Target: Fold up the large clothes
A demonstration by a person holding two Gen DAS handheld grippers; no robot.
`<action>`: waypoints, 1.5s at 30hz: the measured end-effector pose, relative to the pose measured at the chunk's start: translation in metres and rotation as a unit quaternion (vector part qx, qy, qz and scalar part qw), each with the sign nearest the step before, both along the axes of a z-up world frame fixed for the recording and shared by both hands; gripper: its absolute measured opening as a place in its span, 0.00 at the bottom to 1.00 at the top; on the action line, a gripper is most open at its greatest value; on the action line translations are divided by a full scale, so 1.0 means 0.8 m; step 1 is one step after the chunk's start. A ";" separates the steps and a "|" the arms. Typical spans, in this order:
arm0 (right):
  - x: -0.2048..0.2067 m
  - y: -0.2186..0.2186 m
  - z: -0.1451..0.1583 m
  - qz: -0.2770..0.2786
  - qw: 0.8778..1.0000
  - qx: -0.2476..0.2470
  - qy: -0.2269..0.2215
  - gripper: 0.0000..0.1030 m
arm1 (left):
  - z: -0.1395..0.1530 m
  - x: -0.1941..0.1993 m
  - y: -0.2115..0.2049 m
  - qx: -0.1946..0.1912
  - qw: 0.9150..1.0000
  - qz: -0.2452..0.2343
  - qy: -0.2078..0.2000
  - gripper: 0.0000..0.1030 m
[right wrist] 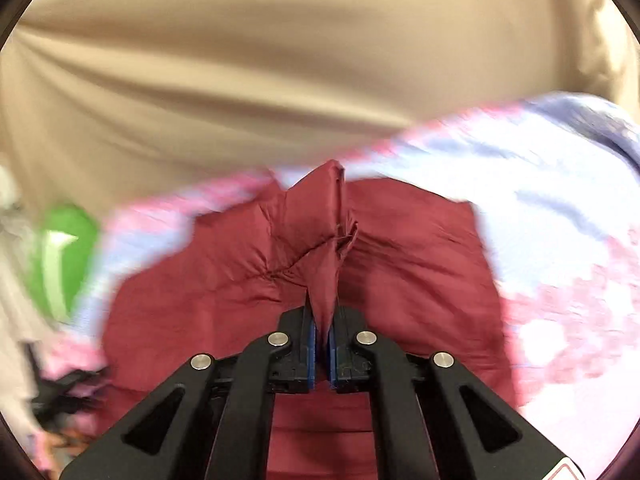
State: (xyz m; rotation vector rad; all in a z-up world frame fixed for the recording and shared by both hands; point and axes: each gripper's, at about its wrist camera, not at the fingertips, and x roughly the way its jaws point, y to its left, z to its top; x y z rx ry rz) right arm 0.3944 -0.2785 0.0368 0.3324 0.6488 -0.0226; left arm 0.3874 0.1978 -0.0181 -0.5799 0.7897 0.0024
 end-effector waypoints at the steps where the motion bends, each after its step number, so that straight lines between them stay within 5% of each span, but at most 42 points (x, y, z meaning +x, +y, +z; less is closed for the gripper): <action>1: 0.013 -0.005 -0.030 -0.006 0.999 -0.024 0.045 0.04 | -0.002 0.001 -0.006 0.022 1.000 -0.003 -0.002 0.46; 2: 0.022 -0.006 -0.057 0.004 0.996 -0.035 0.079 0.04 | 0.000 -0.001 -0.012 0.040 0.999 -0.003 0.000 0.46; 4: 0.017 -0.002 -0.068 0.008 0.996 -0.045 0.074 0.04 | 0.007 -0.008 -0.010 0.024 1.000 -0.004 -0.002 0.44; 8: 0.018 -0.003 -0.060 0.004 0.997 -0.050 0.065 0.05 | 0.026 -0.036 0.003 -0.098 0.995 -0.028 -0.013 0.47; 12: 0.004 -0.013 -0.051 0.002 0.999 -0.023 0.049 0.05 | 0.023 -0.024 -0.021 -0.155 0.985 -0.076 0.002 0.51; 15: -0.014 -0.026 -0.031 0.012 1.000 0.016 0.023 0.05 | 0.012 -0.002 -0.028 -0.140 0.989 -0.048 0.016 0.49; 19: -0.026 -0.039 -0.003 0.019 0.999 0.043 -0.018 0.04 | 0.009 0.006 -0.019 -0.043 0.999 0.016 0.018 0.13; 23: 0.004 -0.053 -0.071 0.001 0.994 0.015 0.104 0.00 | -0.005 0.001 -0.018 -0.021 1.000 0.016 0.008 0.07; 25: -0.006 -0.054 -0.065 -0.010 0.996 0.015 0.092 0.00 | -0.004 -0.001 -0.020 -0.004 1.000 0.013 0.001 0.06; 27: -0.022 -0.043 -0.033 -0.069 0.995 -0.034 0.062 0.17 | -0.004 -0.005 -0.024 0.009 1.000 0.011 -0.005 0.06; 29: -0.033 -0.014 0.010 -0.082 0.993 -0.079 0.008 0.19 | -0.005 -0.008 -0.024 0.010 1.000 0.011 -0.010 0.06; 31: -0.031 0.028 0.044 -0.044 0.995 -0.089 -0.028 0.29 | -0.007 -0.009 -0.022 0.005 1.000 0.013 -0.014 0.06; 33: -0.007 0.092 0.072 0.049 0.995 -0.081 -0.041 0.50 | -0.009 -0.013 -0.020 -0.002 1.000 0.014 -0.017 0.05; 36: 0.052 0.194 0.078 0.209 0.977 -0.019 -0.021 0.50 | -0.009 -0.014 -0.018 -0.013 1.000 0.015 -0.019 0.05; 40: 0.133 0.328 0.045 0.305 0.952 -0.020 0.032 0.50 | -0.012 -0.015 -0.015 -0.027 0.999 0.014 -0.023 0.05; 45: 0.173 0.421 -0.006 0.344 0.933 -0.058 0.092 0.11 | -0.013 -0.016 -0.015 -0.030 0.999 0.014 -0.026 0.05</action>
